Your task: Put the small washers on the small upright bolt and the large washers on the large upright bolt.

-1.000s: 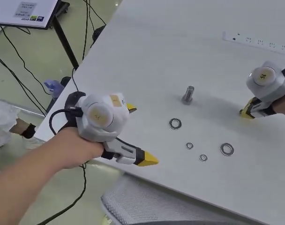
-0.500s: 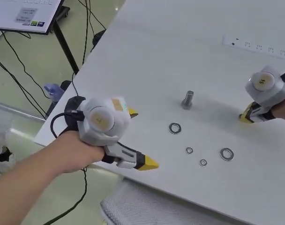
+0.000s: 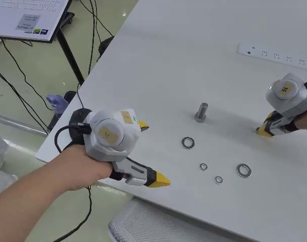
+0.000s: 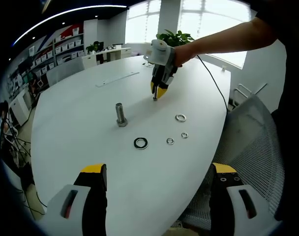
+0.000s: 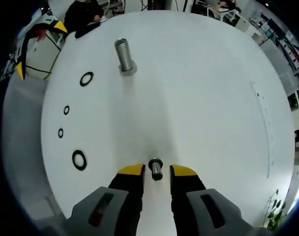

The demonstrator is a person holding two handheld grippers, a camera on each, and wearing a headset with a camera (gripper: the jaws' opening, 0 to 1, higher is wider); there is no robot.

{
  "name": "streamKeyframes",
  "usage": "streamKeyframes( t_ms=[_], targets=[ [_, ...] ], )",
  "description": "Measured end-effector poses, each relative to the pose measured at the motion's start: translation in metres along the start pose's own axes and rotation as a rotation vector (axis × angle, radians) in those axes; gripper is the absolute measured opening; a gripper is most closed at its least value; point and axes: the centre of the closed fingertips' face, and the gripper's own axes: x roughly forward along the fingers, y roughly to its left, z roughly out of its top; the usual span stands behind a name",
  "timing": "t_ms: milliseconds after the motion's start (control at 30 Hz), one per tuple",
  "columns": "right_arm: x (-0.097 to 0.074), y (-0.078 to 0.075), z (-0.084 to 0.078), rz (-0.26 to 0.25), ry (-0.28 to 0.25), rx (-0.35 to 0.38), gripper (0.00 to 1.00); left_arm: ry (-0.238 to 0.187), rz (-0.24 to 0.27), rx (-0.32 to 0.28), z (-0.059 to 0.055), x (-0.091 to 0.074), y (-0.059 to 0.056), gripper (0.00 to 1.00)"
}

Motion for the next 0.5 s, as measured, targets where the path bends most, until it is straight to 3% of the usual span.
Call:
streamKeyframes(
  t_ms=[200, 500],
  targets=[
    [-0.009, -0.005, 0.012, -0.007, -0.014, -0.009, 0.23, 0.001, -0.001, 0.009, 0.001, -0.001, 0.001, 0.86],
    [-0.013, 0.001, 0.03, -0.005, -0.025, -0.038, 0.26, -0.01, -0.001, 0.019, 0.005, -0.004, 0.002, 0.87]
  ],
)
